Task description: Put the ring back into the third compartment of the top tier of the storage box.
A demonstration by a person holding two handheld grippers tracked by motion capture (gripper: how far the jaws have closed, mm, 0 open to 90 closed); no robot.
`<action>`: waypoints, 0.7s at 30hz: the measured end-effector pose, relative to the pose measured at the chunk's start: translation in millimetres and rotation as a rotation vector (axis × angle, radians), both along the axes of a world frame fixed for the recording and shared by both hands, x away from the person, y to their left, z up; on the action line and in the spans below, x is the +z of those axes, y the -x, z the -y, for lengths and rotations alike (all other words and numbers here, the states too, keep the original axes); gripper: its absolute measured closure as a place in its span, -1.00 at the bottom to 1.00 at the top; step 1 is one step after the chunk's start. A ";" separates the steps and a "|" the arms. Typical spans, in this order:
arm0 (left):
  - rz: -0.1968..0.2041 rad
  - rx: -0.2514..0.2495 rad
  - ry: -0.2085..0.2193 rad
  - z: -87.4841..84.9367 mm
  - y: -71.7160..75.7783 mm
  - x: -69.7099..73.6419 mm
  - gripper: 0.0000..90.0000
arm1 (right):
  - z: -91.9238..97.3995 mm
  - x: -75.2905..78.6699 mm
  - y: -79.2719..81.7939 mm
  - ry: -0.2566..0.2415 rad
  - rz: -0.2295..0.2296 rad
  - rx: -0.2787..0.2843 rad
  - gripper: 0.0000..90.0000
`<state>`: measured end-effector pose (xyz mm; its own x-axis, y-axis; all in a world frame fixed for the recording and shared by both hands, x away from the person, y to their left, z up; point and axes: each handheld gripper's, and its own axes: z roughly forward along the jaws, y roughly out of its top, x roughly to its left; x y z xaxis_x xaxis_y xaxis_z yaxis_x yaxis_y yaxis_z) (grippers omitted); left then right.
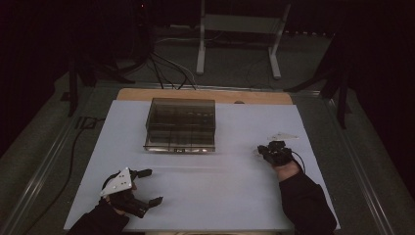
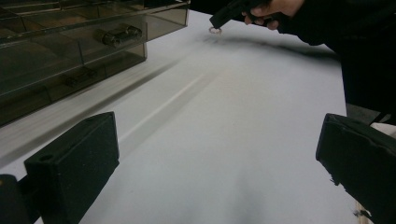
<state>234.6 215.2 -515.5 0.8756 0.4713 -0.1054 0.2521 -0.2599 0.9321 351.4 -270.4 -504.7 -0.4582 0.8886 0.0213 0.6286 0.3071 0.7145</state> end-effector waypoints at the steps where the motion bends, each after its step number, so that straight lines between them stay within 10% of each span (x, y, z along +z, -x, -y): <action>1: 0.001 0.000 0.001 -0.1 0.1 0.1 -0.99 | 0.6 0.8 0.3 -0.002 0.001 0.000 0.93; 21: -0.004 -0.004 -0.004 0.2 -0.3 -0.4 -0.99 | -0.9 17.5 6.7 -0.003 0.034 0.035 0.93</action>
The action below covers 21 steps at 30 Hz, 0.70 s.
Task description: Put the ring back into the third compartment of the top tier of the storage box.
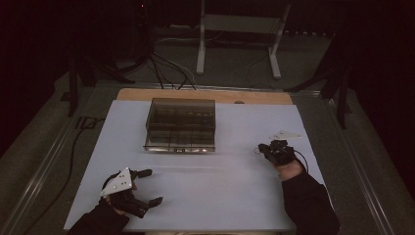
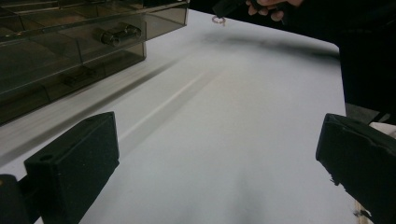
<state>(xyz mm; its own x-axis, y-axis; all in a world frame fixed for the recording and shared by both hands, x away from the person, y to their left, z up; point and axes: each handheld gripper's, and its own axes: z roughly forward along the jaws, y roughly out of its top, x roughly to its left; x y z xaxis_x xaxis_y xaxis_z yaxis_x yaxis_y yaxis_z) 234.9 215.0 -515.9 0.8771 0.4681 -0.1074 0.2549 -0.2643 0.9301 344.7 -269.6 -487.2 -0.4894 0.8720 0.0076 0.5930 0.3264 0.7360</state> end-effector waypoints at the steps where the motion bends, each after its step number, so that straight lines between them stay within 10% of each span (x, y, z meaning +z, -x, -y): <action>1: 0.000 0.001 0.000 0.0 -0.1 0.0 -0.99 | -0.5 1.3 0.4 -0.002 -0.003 0.000 0.93; 21: -0.001 0.001 -0.003 0.1 0.2 -0.2 -0.99 | -9.1 19.6 2.4 -0.011 0.024 0.040 0.93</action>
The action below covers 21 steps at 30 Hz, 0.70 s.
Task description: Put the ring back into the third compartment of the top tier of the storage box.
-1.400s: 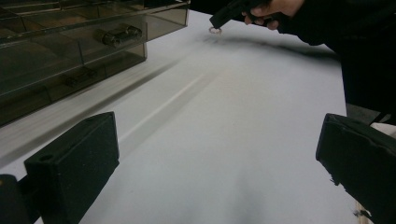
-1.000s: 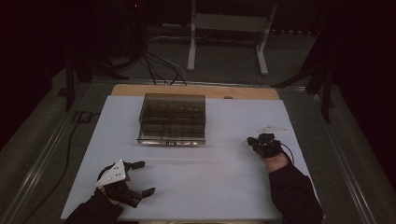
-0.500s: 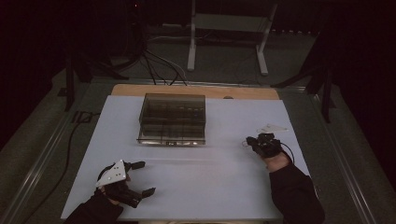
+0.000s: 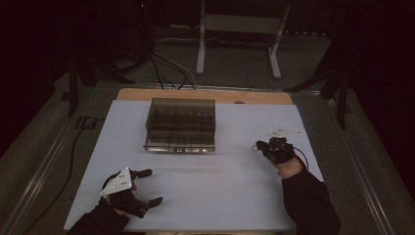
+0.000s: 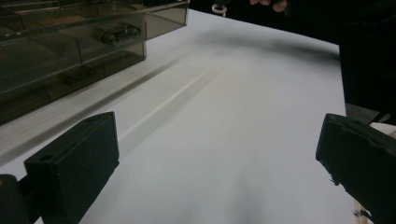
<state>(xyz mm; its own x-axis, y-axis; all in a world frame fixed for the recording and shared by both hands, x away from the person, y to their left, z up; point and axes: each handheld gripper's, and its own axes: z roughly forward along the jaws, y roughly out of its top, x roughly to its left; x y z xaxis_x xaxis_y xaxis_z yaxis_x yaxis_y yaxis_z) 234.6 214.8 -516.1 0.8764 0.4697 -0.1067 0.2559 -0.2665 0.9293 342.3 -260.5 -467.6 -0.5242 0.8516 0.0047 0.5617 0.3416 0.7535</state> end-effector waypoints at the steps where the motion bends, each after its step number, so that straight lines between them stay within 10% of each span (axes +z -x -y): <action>1: 0.000 0.000 0.000 0.0 0.0 0.0 -0.99 | 0.0 0.0 0.0 0.000 0.000 0.000 0.93; 21: -0.007 0.000 0.002 -0.6 -0.6 -0.8 -0.99 | -13.5 22.1 -2.4 -0.023 0.022 0.055 0.93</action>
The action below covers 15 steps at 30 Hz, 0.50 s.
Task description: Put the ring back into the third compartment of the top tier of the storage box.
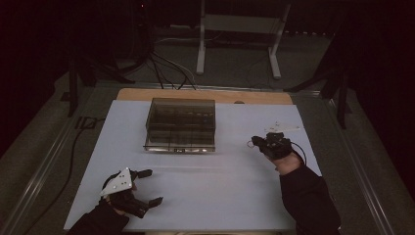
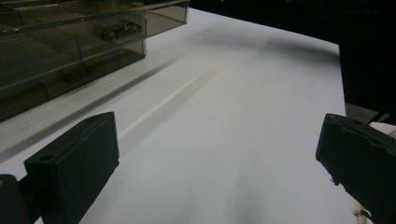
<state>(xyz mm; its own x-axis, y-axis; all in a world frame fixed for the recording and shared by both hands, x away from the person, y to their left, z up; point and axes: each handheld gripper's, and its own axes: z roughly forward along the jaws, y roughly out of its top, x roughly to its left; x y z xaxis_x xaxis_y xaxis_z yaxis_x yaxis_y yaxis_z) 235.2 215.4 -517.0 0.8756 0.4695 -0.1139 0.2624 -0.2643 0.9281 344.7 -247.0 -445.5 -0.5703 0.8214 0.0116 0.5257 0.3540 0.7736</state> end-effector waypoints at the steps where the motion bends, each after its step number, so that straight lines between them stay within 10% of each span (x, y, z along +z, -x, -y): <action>1: 0.000 -0.002 0.001 0.2 0.1 0.0 -0.99 | -1.7 2.6 -0.2 -0.010 -0.001 0.005 0.93; 15: -0.003 -0.004 -0.004 1.1 -0.1 -0.6 -0.99 | -15.8 15.6 -1.9 -0.034 0.006 0.039 0.93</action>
